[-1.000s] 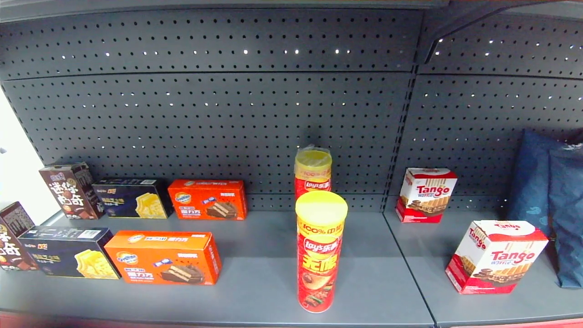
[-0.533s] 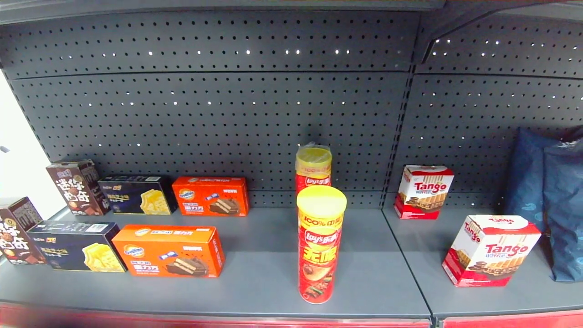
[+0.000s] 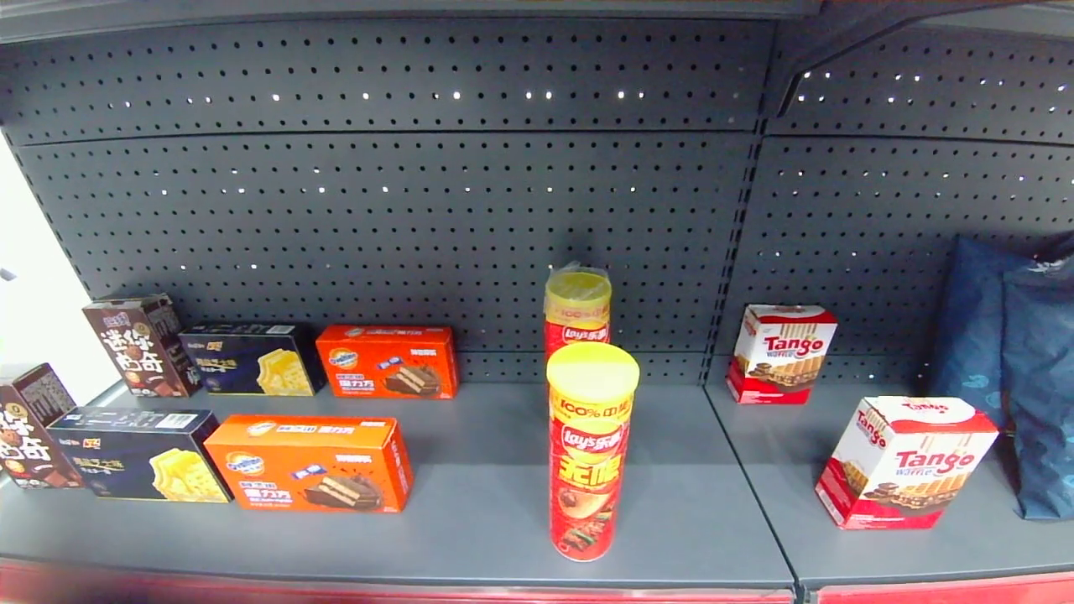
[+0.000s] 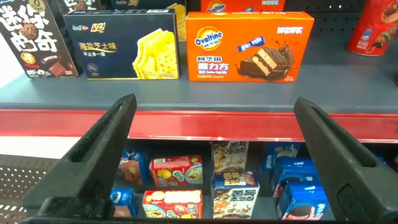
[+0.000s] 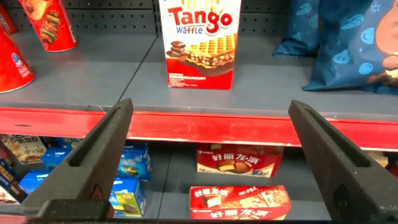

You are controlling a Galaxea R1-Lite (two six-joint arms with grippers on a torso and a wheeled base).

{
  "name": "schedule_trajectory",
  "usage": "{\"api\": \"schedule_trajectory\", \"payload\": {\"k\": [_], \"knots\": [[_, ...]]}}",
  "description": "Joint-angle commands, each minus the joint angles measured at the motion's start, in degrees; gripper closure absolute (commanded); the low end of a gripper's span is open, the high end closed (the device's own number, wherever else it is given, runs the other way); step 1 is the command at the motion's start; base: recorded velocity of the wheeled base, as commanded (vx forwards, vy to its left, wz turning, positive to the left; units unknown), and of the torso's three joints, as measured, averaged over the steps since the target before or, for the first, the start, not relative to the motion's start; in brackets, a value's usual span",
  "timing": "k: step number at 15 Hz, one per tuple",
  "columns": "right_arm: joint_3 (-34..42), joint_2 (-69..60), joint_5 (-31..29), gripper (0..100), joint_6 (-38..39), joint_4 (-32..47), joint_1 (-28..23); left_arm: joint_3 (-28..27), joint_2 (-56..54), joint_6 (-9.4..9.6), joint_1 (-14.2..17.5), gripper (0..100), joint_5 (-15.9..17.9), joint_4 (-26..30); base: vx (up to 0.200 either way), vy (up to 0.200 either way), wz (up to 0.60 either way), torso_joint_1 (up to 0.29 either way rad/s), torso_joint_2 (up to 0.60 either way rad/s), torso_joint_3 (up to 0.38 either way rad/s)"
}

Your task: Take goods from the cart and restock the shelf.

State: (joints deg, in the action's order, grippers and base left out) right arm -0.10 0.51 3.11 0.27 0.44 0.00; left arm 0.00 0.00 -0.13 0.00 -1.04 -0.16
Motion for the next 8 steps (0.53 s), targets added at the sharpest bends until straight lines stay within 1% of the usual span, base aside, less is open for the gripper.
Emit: {"api": "schedule_trajectory", "payload": {"k": [1, 8], "knots": [[0.01, 0.1, 0.06, 0, 0.0, 0.0, 0.0, 0.0, 0.0, -0.04, 0.09, 0, -0.02, -0.02, 0.0, 0.0, 0.0, 0.0, 0.0, 0.0], [0.01, 0.1, -0.03, 0, 0.0, 0.0, 0.0, 0.0, 0.0, -0.04, 0.0, 0, -0.02, -0.02, 0.0, 0.0, 0.0, 0.0, 0.0, 0.0]]}}
